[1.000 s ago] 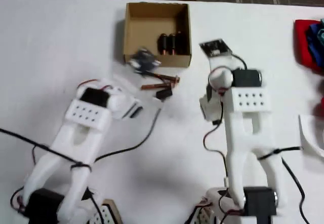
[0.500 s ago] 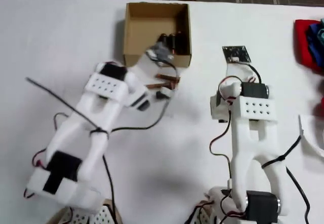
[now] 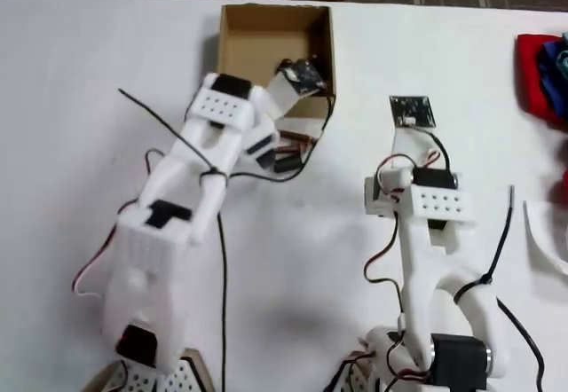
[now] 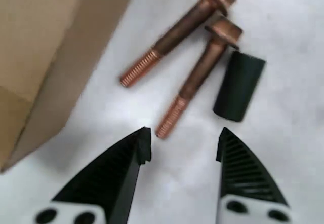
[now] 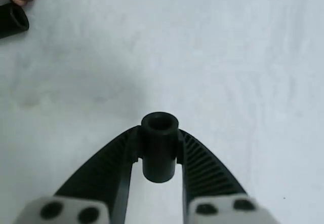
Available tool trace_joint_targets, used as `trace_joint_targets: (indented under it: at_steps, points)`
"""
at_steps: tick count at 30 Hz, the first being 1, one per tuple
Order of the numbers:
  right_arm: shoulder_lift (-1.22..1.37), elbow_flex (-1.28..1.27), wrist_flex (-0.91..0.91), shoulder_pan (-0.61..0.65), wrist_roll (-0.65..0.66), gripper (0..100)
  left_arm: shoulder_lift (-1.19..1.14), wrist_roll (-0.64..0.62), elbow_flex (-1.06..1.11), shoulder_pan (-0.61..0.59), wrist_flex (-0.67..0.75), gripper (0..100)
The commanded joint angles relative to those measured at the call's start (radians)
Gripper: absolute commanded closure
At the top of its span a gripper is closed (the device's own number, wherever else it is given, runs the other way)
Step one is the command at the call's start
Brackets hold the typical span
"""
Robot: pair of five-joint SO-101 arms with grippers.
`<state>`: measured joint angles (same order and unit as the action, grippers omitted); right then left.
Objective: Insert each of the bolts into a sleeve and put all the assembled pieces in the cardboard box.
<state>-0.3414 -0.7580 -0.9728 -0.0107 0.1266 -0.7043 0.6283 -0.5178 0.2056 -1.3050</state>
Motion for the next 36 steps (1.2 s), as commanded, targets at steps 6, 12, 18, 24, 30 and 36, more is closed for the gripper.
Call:
trace_joint_targets:
  at_steps: [6, 12, 18, 24, 30, 36]
  points:
    - [-0.042, 0.000, 0.031, -0.010, -0.018, 97.8, -0.216, 0.081, -0.384, -0.008, -0.152, 77]
    - [-0.042, -0.005, 0.036, -0.010, -0.021, 97.8, -0.336, 0.081, -0.549, -0.008, -0.213, 77]
    - [-0.042, -0.006, 0.036, -0.010, -0.021, 97.8, -0.408, 0.081, -0.667, -0.011, -0.270, 88]
    - [-0.042, -0.006, 0.036, -0.010, -0.021, 97.8, -0.454, 0.173, -0.687, -0.011, -0.350, 97]
    - [-0.042, -0.006, 0.036, -0.010, -0.021, 97.8, -0.428, 0.180, -0.687, -0.012, -0.428, 98]
    - [-0.042, -0.008, 0.036, -0.010, -0.021, 97.8, -0.348, 0.178, -0.676, -0.026, -0.482, 98]
